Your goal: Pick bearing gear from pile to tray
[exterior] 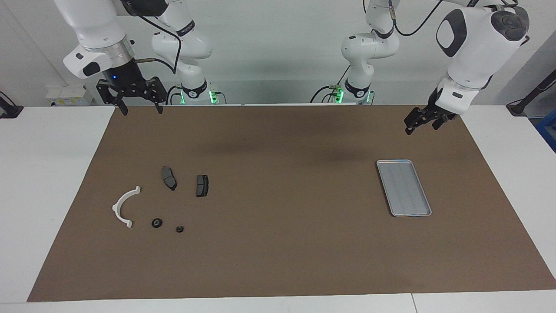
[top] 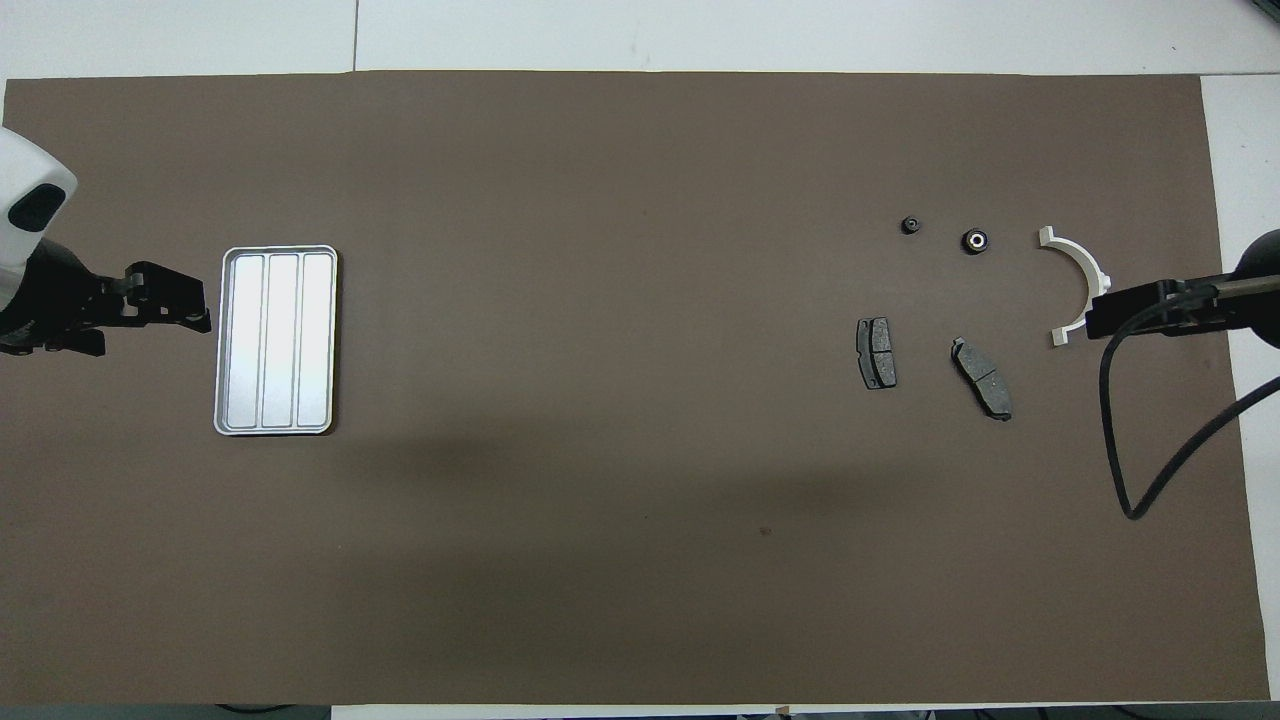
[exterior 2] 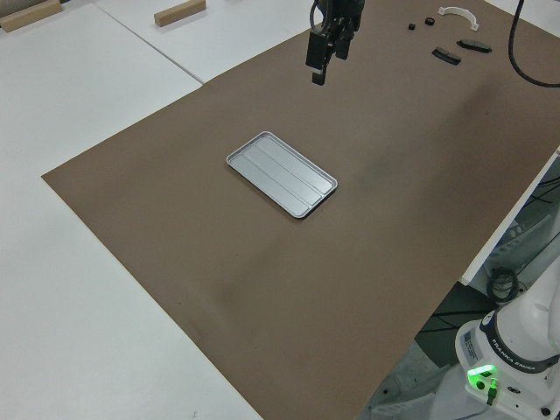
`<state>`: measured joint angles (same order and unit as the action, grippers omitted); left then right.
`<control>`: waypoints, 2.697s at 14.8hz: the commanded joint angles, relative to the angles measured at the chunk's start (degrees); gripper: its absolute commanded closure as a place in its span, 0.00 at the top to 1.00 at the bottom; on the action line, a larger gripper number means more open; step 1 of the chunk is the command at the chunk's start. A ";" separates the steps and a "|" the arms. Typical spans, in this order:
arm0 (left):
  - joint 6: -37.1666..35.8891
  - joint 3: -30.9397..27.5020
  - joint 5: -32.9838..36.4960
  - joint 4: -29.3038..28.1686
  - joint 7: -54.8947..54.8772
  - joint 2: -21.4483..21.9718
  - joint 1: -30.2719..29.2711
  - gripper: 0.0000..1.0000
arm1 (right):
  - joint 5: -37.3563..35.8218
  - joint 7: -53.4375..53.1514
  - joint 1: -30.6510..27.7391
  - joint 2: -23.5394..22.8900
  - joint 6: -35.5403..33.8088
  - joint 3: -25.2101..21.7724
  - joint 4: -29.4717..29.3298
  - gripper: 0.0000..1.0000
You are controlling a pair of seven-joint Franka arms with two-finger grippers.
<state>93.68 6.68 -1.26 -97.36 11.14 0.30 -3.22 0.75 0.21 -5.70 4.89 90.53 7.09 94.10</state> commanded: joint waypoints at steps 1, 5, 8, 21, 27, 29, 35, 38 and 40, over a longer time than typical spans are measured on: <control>-0.87 -0.53 1.00 0.41 0.11 0.49 0.76 1.00 | -0.75 1.20 -0.98 0.82 0.17 0.46 0.65 1.00; -0.87 -0.53 1.00 0.41 0.19 0.49 0.76 1.00 | -0.66 1.63 -1.15 0.82 0.52 0.38 0.65 1.00; -0.87 -0.53 1.00 0.41 0.11 0.49 0.76 1.00 | -0.31 1.64 -1.16 1.26 0.70 0.11 1.70 1.00; -0.87 -0.44 1.00 0.41 0.11 0.49 0.76 1.00 | -0.83 0.94 -0.10 -12.79 31.62 0.11 16.91 1.00; -0.87 -0.53 1.00 0.41 0.11 0.49 0.76 1.00 | -3.81 -3.89 3.41 -20.96 37.44 0.02 13.23 1.00; -0.87 -0.44 1.00 0.41 0.11 0.49 0.76 1.00 | -6.80 -4.07 3.59 -24.21 37.26 0.02 9.54 0.99; -0.87 -0.44 1.00 0.41 0.11 0.49 0.76 1.00 | -9.27 -6.70 4.03 -37.04 31.92 0.02 -4.77 0.97; -0.87 -0.53 1.00 0.41 0.11 0.49 0.76 1.00 | -9.19 -10.83 5.00 -40.74 27.69 0.02 -9.45 0.97; -0.87 -0.53 1.00 0.41 0.11 0.49 0.76 1.00 | -9.53 -13.38 5.08 -42.50 27.24 0.02 -11.21 0.97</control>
<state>93.68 6.68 -1.26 -97.35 11.14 0.31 -3.22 -7.16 -10.03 -0.86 -34.66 119.83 6.94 87.25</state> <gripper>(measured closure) 0.000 0.000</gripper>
